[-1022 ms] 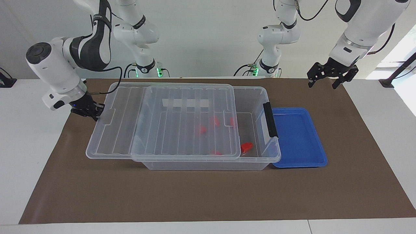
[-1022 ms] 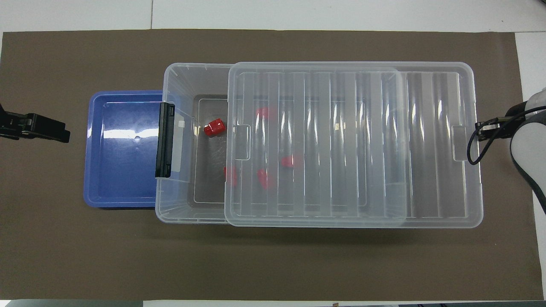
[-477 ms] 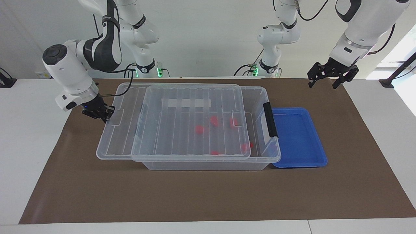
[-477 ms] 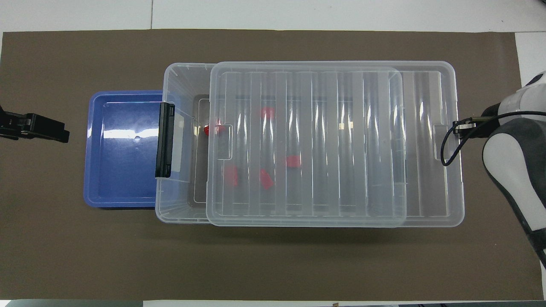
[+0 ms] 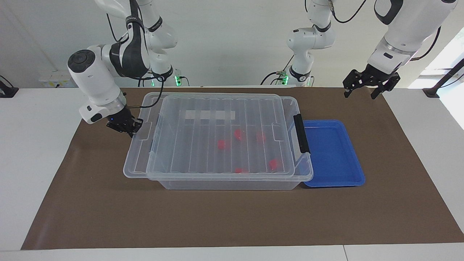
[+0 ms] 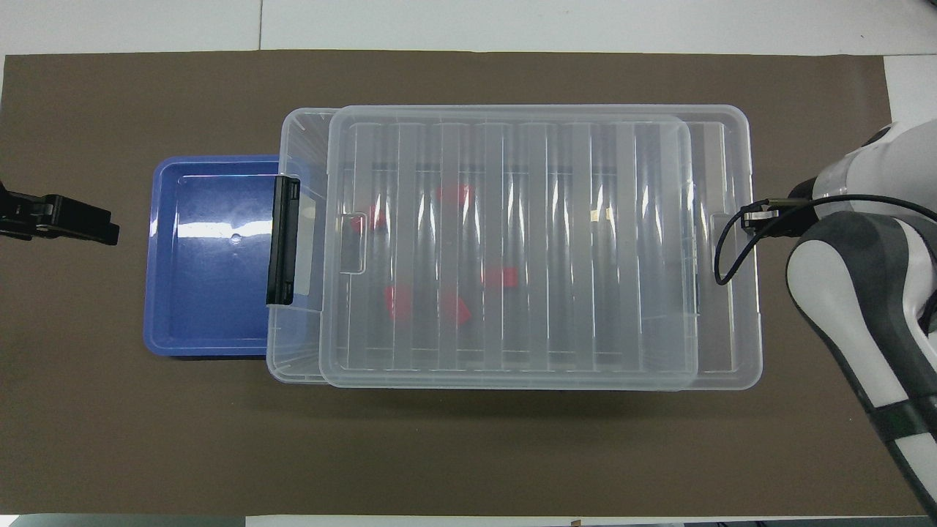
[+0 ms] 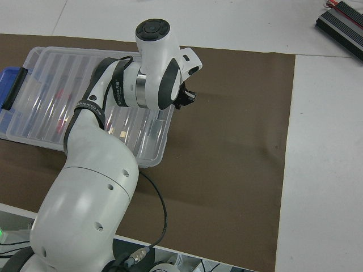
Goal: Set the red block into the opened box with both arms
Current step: 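Slide the lid with the right gripper toward the left gripper to close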
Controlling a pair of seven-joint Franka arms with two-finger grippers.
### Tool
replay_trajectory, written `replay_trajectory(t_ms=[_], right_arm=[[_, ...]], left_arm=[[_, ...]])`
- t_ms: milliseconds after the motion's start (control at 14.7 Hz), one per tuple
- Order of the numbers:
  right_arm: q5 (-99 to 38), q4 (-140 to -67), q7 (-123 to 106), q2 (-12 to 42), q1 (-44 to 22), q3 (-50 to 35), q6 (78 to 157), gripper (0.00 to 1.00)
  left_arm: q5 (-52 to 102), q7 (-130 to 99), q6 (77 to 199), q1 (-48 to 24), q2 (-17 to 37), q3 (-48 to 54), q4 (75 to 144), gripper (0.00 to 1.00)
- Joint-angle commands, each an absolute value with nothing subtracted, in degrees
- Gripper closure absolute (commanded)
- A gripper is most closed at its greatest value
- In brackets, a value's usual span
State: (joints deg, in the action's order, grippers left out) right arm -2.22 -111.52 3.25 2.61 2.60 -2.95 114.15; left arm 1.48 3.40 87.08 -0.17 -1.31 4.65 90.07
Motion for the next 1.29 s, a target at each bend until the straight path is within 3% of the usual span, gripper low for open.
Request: replay_trajectory(t_ms=[0,1226], right_arm=[[-3.34,-114.08,3.95,1.32,3.08,-4.22,116.37,1.0],[-3.34,-114.96,10.28,1.49,3.08,-8.61,118.83,1.0]], left_arm=[[0.62,3.87,86.48,0.0,-2.02,4.66,90.62,0.0],[0.62,3.87,86.57,0.09,-2.02,4.66,90.62,0.0]])
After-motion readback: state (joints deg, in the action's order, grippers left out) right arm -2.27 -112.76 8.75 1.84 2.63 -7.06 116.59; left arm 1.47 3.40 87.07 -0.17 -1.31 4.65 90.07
